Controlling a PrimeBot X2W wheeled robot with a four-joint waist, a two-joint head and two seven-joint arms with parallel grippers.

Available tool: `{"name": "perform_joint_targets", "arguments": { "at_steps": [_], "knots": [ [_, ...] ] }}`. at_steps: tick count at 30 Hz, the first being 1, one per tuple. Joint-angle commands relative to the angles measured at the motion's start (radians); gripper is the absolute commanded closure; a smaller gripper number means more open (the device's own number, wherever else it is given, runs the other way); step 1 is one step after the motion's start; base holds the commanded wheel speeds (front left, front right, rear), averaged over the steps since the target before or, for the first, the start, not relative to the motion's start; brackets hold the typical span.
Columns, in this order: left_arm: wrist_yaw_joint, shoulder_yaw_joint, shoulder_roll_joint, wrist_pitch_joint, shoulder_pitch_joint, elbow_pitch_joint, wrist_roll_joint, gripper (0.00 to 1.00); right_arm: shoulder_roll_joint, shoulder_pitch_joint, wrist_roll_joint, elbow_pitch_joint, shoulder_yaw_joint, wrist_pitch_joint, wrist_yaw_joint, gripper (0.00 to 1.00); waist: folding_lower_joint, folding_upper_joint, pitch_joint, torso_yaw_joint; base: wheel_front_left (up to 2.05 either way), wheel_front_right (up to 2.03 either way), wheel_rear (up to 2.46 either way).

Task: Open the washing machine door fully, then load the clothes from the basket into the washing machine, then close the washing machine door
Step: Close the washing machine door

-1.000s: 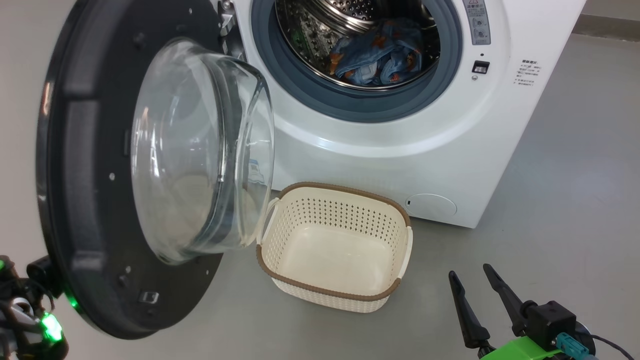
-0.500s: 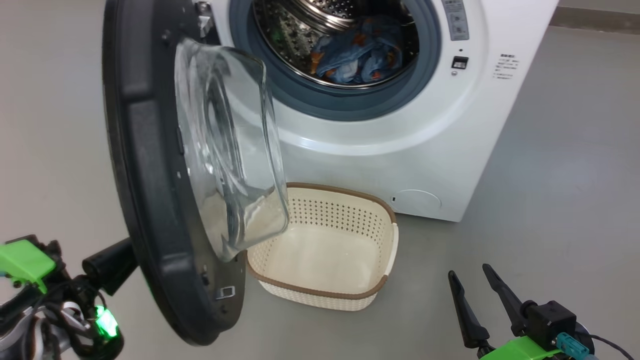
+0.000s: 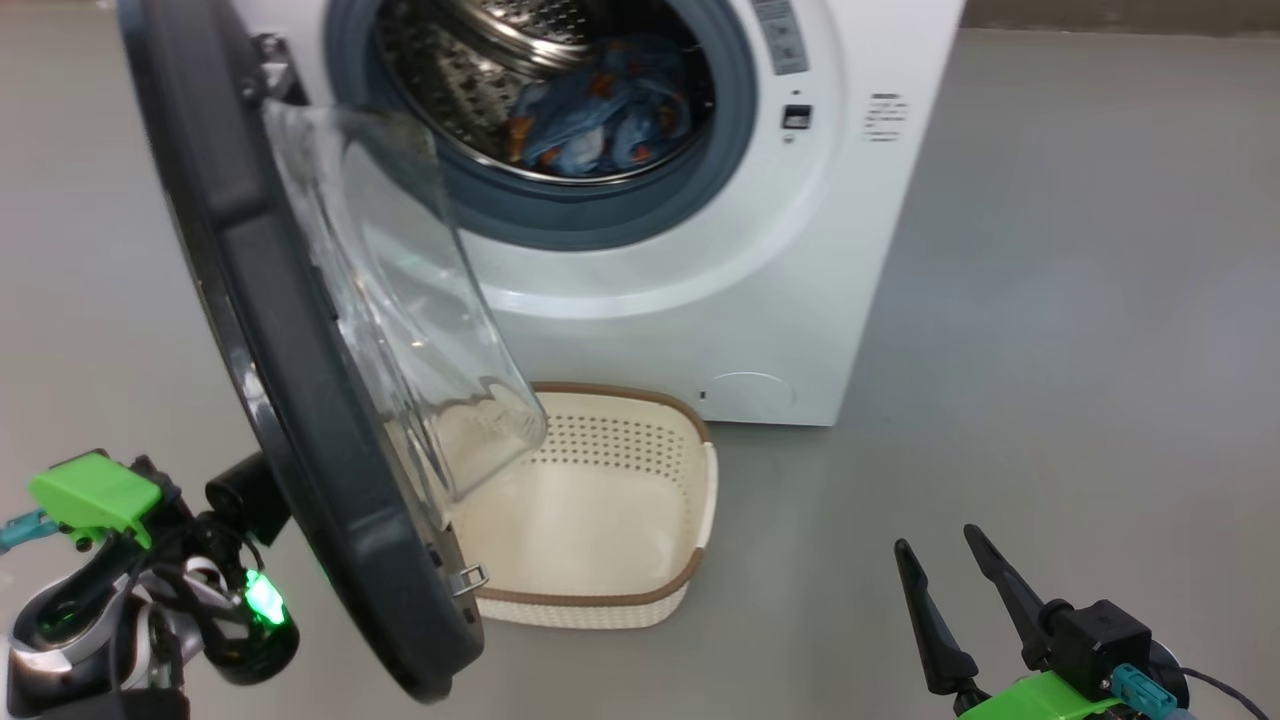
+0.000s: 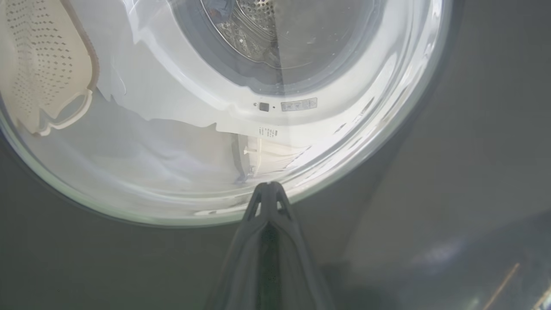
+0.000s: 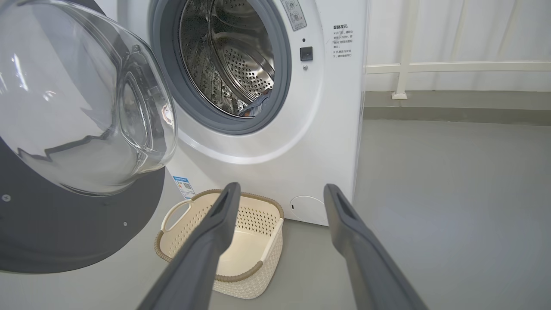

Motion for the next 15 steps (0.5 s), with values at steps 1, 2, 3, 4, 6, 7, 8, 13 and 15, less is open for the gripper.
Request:
{"name": "perform_joint_targets", "arguments": {
  "at_steps": [1, 2, 3, 4, 6, 7, 8, 13, 15],
  "knots": [
    [-0.016, 0.008, 0.008, -0.002, -0.051, -0.014, -0.025, 1.0, -0.007, -0.028, -0.008, -0.028, 0.028, -0.005, 0.002, 0.0, 0.0, 0.0, -0.004, -0.042, 0.0, 0.0, 0.0],
    [-0.027, 0.002, 0.007, -0.014, -0.059, 0.001, -0.03, 1.0, -0.007, -0.029, -0.01, -0.028, 0.028, -0.005, 0.002, 0.0, 0.0, 0.0, -0.005, -0.054, 0.0, 0.0, 0.0],
    [-0.043, -0.004, 0.007, -0.028, -0.069, 0.015, -0.036, 1.0, -0.007, -0.029, -0.011, -0.029, 0.028, -0.005, 0.002, 0.0, 0.0, 0.0, -0.006, -0.066, 0.0, 0.0, 0.0],
    [-0.06, -0.008, 0.006, -0.045, -0.078, 0.029, -0.042, 1.0, -0.007, -0.03, -0.013, -0.03, 0.029, -0.005, 0.002, 0.0, 0.0, 0.0, -0.008, -0.078, 0.0, 0.0, 0.0],
    [-0.089, -0.021, 0.006, -0.074, -0.095, 0.063, -0.067, 1.0, -0.007, -0.029, -0.017, -0.03, 0.031, -0.005, 0.002, 0.0, 0.0, 0.0, -0.011, -0.101, 0.0, 0.0, 0.0],
    [-0.103, -0.031, 0.006, -0.09, -0.103, 0.081, -0.075, 1.0, -0.007, -0.028, -0.019, -0.03, 0.031, -0.005, 0.002, 0.0, 0.0, 0.0, -0.013, -0.112, 0.0, 0.0, 0.0],
    [-0.117, -0.041, 0.006, -0.107, -0.109, 0.097, -0.083, 1.0, -0.007, -0.027, -0.021, -0.031, 0.032, -0.005, 0.002, 0.0, 0.0, 0.0, -0.014, -0.123, 0.0, 0.0, 0.0],
    [-0.185, -0.089, 0.005, -0.18, -0.146, 0.173, -0.093, 1.0, -0.007, -0.021, -0.03, -0.034, 0.032, -0.005, 0.002, 0.0, 0.0, 0.0, -0.014, -0.168, 0.0, 0.0, 0.0],
    [-0.212, -0.104, 0.005, -0.204, -0.165, 0.203, -0.099, 1.0, -0.007, -0.018, -0.032, -0.035, 0.032, -0.005, 0.002, 0.0, 0.0, 0.0, -0.014, -0.181, 0.0, 0.0, 0.0]
  ]
}}
